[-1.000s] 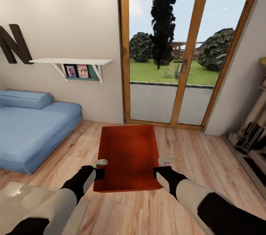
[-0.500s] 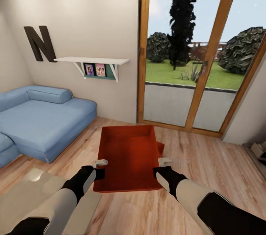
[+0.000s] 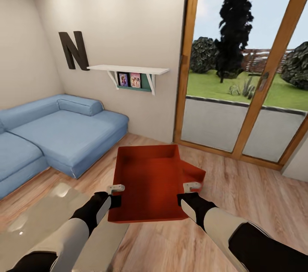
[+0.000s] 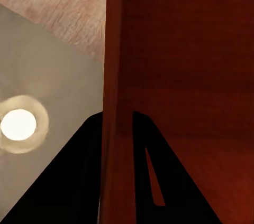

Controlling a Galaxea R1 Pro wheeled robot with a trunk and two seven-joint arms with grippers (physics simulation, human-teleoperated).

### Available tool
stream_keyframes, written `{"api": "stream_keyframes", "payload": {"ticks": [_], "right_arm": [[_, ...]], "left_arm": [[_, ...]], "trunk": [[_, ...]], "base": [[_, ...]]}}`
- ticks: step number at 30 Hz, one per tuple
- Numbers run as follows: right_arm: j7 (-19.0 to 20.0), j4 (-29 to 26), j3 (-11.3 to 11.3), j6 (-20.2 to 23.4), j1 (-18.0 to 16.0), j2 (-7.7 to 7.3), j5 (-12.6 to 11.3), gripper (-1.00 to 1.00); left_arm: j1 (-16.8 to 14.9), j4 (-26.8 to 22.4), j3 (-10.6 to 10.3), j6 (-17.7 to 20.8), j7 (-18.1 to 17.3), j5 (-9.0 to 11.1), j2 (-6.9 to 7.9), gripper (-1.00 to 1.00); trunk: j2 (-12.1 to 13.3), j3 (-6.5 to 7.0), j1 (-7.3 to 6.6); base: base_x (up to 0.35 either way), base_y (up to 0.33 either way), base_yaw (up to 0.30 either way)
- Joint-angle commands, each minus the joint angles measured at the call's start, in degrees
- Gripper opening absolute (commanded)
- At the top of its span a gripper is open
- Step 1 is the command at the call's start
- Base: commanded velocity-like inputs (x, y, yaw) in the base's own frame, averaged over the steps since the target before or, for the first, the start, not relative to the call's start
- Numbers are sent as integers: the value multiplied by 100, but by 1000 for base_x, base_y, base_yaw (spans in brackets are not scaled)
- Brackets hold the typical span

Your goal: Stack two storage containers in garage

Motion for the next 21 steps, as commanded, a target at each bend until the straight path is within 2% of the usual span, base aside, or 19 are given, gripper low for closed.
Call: {"api": "stream_keyframes", "payload": {"ticks": [1, 21], "right_arm": [[-31, -40, 14, 42, -7, 40, 143, -100], [-31, -39, 13, 42, -7, 40, 143, -100]], "left_arm": [[-2, 4, 35, 46, 73, -81, -9, -100], [-2, 4, 35, 46, 75, -81, -9, -100]], "trunk": [[-13, -13, 3], [-13, -13, 3]], "base": [[0, 0, 274], [0, 0, 274]]}}
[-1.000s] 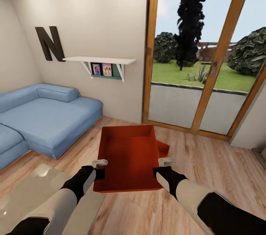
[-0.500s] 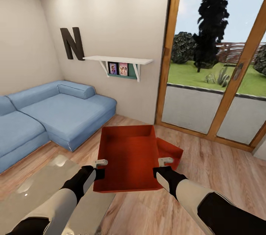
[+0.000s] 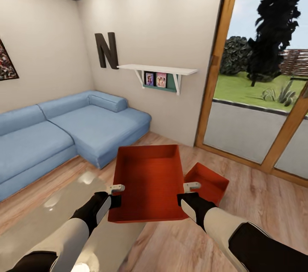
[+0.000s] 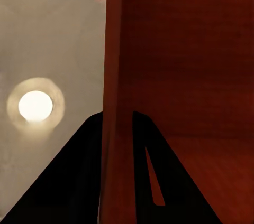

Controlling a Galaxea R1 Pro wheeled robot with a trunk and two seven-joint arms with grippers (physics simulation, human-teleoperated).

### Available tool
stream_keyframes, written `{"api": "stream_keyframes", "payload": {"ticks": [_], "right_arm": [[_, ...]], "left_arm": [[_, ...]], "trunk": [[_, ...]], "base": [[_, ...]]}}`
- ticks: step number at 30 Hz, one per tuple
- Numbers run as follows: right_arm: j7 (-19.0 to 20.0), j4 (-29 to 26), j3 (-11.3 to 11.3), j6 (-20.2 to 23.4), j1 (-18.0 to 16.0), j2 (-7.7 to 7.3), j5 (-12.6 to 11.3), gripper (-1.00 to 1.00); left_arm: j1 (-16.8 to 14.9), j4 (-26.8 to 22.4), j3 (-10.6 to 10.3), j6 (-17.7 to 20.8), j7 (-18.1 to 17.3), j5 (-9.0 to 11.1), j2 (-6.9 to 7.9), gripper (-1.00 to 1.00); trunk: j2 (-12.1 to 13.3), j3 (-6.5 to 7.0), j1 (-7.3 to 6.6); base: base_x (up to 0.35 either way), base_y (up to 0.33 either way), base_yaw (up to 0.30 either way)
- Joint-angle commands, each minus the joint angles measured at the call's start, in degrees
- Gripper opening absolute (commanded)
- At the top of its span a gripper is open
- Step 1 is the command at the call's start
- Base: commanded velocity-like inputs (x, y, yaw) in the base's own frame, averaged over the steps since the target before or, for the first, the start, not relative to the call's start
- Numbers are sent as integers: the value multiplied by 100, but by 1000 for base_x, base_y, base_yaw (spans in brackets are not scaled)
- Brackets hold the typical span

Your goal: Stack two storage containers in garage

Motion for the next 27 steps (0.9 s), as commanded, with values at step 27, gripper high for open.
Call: {"api": "stream_keyframes", "payload": {"ticks": [27], "right_arm": [[-31, -38, 11, 42, -7, 40, 147, -100]], "left_arm": [[-2, 4, 37, 46, 73, -83, -10, -100]], "trunk": [[-13, -13, 3]], "base": [[0, 0, 274]]}}
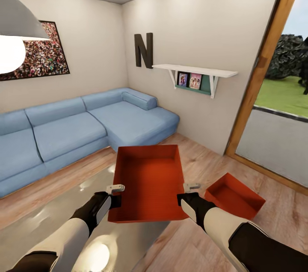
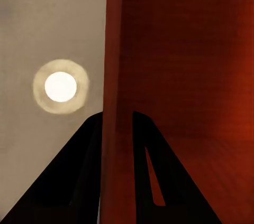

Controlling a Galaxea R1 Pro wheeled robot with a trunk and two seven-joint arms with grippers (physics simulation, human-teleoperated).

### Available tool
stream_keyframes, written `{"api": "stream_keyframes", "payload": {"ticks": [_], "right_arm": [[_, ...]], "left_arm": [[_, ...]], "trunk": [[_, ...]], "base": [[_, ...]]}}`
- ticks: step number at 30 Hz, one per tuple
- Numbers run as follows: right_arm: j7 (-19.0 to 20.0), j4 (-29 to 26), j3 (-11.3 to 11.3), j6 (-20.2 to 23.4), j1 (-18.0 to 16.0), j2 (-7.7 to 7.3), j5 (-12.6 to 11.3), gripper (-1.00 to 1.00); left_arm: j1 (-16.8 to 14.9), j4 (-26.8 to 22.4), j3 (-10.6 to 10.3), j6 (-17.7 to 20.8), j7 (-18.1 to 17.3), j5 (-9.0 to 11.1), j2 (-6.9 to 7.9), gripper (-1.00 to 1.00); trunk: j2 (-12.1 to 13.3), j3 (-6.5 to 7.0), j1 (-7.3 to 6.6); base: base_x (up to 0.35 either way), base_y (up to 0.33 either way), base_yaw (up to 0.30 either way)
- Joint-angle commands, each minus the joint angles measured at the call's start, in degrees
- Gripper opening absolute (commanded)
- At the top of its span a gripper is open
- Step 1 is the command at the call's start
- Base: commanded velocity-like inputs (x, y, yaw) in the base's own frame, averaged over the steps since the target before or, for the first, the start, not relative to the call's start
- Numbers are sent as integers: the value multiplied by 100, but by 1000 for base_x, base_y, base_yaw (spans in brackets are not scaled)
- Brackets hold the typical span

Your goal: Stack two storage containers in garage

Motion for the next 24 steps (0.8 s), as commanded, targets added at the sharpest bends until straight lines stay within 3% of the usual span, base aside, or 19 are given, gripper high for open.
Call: {"api": "stream_keyframes", "payload": {"ticks": [1, 24], "right_arm": [[-29, -35, 0, 42, -7, 42, 158, -100], [-29, -37, 8, 42, -7, 42, 158, -100]], "left_arm": [[-2, 5, 35, 46, 73, -80, -9, -100], [-2, 5, 35, 46, 73, -80, -9, -100]], "trunk": [[-13, -12, 3], [-13, -12, 3]], "base": [[0, 0, 274], [0, 0, 274]]}}
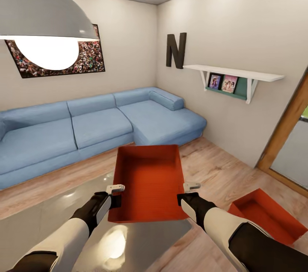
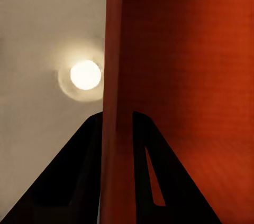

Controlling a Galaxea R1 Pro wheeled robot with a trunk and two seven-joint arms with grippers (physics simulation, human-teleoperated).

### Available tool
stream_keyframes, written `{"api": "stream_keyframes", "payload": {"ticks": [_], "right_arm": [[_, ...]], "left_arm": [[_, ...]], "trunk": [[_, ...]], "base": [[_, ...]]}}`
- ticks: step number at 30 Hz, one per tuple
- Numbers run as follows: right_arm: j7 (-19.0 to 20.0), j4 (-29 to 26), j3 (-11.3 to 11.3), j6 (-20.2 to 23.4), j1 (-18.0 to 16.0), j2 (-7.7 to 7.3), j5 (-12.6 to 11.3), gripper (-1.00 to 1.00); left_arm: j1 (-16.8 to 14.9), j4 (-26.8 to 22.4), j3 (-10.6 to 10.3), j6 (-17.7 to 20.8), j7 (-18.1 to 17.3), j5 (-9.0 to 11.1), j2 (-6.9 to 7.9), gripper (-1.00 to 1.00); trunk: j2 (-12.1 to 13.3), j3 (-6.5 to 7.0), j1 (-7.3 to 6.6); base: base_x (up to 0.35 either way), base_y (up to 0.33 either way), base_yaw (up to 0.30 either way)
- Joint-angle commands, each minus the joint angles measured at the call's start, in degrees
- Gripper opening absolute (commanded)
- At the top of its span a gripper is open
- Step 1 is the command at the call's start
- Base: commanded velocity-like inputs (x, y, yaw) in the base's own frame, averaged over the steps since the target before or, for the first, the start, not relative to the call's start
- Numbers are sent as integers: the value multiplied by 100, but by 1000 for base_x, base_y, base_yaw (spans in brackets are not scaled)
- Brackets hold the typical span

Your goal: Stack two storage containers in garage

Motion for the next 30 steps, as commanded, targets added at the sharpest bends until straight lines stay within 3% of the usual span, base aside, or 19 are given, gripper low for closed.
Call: {"api": "stream_keyframes", "payload": {"ticks": [1, 30], "right_arm": [[-29, -36, 7, 42, -7, 42, 159, -100], [-29, -39, 7, 42, -7, 42, 159, -100]], "left_arm": [[-2, 5, 35, 46, 73, -80, -10, -100], [-2, 3, 35, 46, 73, -80, -15, -100]], "trunk": [[-13, -12, 3], [-13, -12, 3]], "base": [[0, 0, 274], [0, 0, 274]]}}
